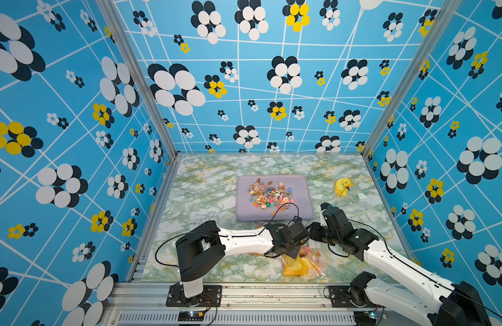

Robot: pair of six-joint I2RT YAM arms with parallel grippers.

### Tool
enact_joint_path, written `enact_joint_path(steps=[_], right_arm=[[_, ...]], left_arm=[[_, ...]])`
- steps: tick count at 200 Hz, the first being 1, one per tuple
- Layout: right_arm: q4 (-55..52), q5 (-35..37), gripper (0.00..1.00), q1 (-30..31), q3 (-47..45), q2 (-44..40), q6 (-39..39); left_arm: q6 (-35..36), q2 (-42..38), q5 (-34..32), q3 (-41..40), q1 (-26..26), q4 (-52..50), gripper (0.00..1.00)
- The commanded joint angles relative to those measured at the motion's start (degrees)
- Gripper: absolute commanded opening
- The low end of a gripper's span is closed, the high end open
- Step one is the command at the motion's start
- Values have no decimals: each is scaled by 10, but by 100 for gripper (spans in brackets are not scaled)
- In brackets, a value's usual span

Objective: Pour candies out of the ziploc bag
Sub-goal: Open the ziploc bag at the center of the board.

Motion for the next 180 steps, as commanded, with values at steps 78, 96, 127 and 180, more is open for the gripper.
enact_joint_path(steps=[78,96,127,180], right_arm=[[74,-36,29,40,-61,27,46],[91,-40,29,48,-67,36,55],[110,-41,29,61,-68,51,62],[150,-45,25,70,-71,93,71]], left_arm=[[-1,-10,11,-4,3,5,11],[-1,-10,10,-3,3,4,11],[-1,-12,8,-4,3,2,10],[0,-15,9,-3,3,0,10]])
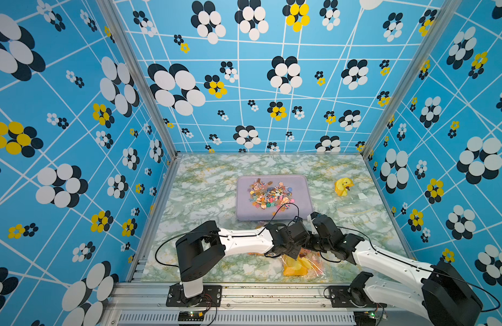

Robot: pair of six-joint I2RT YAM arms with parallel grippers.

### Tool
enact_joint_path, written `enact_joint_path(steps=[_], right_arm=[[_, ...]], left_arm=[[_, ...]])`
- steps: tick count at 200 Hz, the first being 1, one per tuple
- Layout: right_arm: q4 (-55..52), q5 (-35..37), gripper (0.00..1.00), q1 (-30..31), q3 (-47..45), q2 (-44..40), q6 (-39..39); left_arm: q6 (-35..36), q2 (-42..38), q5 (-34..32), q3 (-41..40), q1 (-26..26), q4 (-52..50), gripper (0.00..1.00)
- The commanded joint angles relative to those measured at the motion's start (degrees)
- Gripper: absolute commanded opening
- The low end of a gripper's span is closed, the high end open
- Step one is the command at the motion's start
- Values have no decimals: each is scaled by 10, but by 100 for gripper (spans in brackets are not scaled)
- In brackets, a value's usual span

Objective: Pour candies out of the ziploc bag
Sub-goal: Open the ziploc bag at the center of the board.

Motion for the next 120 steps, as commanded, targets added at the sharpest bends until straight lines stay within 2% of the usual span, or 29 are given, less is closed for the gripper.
enact_joint_path(steps=[1,23,60,82,120], right_arm=[[30,-9,25,8,-8,17,12],[32,-18,17,13,2,30,11],[19,-18,8,19,13,25,12],[4,-8,5,20,18,6,10],[-8,-8,1,20,29,-8,7]], left_arm=[[0,-15,1,-3,2,-4,10],[0,-18,3,-4,2,-1,12],[0,-25,1,-6,4,2,23],[0,-30,-1,-5,3,3,27],[0,-27,2,-2,4,4,28]])
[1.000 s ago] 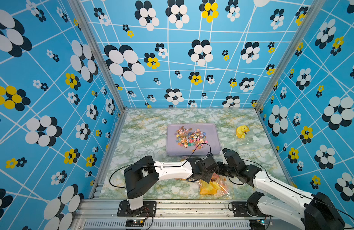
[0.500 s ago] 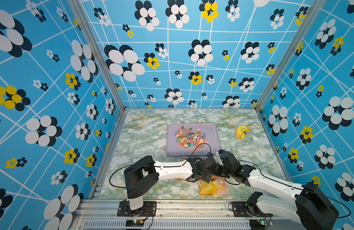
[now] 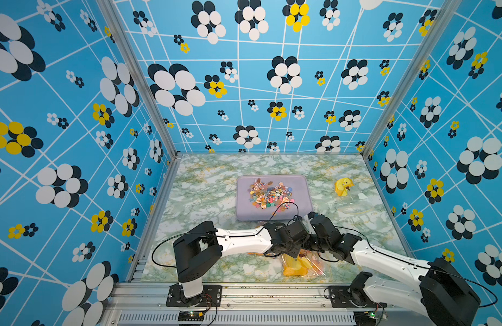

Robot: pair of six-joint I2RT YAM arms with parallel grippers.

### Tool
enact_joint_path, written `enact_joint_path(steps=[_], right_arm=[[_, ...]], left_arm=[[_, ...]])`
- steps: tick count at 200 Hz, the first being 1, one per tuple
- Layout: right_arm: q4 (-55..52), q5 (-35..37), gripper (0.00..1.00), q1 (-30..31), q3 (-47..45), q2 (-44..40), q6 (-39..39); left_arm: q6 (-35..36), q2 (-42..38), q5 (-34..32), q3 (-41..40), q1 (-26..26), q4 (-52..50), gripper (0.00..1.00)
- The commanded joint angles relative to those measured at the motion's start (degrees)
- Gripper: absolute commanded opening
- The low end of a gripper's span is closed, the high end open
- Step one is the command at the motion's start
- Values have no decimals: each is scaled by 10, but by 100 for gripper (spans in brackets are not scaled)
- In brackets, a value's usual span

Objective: Pour candies out of the ziploc bag
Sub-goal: Open the ziploc bag at the center of the board.

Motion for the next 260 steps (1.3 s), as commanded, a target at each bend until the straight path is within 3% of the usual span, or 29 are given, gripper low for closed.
enact_joint_path(steps=[1,123,155,194,260], right_arm=[[-18,1,1,4,21,-8,-2],[12,-23,0,4,15,-29,17],[13,-21,0,4,16,-37,21],[9,-18,0,3,18,-45,23],[-10,-7,0,4,25,-45,13]], left_arm=[[1,-15,1,0,3,4,28],[-9,-11,1,-10,11,22,31],[-10,-17,-3,-15,12,25,20],[-13,-23,-6,-22,15,28,0],[-13,-58,-10,-48,28,35,0]])
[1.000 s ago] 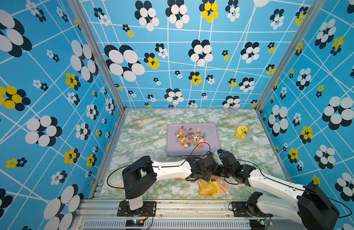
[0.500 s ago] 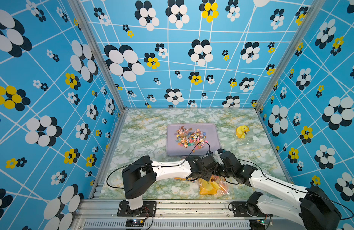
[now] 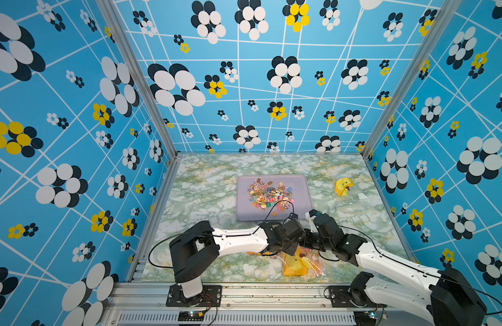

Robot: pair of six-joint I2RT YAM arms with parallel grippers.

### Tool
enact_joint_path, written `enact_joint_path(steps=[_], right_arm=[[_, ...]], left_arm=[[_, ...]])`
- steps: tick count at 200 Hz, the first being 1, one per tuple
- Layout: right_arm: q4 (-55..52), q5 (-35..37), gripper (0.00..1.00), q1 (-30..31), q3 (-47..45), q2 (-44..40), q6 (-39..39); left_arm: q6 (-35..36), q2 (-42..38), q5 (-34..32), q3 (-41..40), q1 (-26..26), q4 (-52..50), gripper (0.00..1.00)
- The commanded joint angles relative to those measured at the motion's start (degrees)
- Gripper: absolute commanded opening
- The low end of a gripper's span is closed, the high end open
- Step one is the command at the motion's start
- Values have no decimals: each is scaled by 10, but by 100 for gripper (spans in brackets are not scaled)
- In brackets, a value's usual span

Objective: Pour candies out of the ziploc bag
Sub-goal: Open the ziploc bag at the center of the board.

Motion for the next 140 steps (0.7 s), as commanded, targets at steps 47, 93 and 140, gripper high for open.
enact_joint_path(steps=[47,93,140], right_arm=[[-2,3,0,3,21,-1,-2],[-1,1,0,3,31,5,-4],[-7,-1,0,3,37,-2,-8]], left_arm=[[30,-73,24,-31,1,53,5],[25,-67,37,-48,-11,75,21],[10,-52,36,-58,-10,100,23]])
